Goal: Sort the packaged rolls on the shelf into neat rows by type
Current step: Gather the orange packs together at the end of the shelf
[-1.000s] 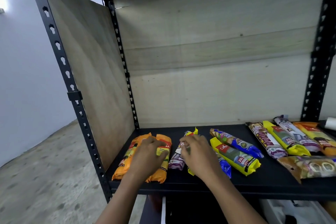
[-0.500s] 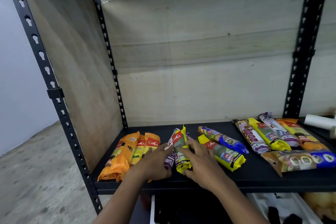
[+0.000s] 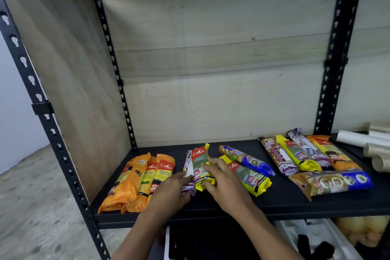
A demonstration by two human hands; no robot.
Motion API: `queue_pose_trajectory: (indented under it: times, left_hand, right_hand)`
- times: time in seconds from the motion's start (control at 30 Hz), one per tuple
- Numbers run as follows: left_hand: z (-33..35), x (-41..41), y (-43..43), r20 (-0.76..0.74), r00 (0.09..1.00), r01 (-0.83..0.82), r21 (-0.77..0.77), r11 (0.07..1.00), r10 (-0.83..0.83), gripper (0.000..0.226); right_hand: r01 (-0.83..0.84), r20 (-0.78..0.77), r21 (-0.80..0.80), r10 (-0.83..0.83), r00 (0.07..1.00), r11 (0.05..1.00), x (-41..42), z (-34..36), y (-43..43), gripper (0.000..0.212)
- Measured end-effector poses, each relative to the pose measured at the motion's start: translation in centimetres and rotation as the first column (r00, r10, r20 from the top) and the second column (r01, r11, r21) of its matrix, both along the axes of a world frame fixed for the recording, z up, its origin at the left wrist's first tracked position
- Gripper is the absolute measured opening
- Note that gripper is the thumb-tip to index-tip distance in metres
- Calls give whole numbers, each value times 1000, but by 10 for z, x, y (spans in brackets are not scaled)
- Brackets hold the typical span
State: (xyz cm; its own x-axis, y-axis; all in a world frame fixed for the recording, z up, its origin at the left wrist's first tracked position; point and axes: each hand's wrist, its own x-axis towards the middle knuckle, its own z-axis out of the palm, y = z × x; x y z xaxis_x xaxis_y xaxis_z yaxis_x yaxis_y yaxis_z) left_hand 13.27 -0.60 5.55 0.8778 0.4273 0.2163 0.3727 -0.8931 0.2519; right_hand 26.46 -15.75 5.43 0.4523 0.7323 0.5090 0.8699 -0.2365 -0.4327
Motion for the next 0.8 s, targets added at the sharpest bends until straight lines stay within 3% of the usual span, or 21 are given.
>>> queue_pose_trajectory:
  times: [0.23,0.5,0.8]
  left_hand:
    - [-3,6,-12,39,998,-37,-46,998,39,62]
    - [-10,13,-16,31,997,-68,-24,997,69,62]
    - [-14,15,-21,69,993,-87,-49,995,91,61]
  right_hand:
    - [100,-130,105,-86,988,989,60,31,-21,48]
    - [252,-184,-31,-253,950,967,146,34,-39,46]
    - [292,-261,-155,-325,909,944,189,15,-30,46]
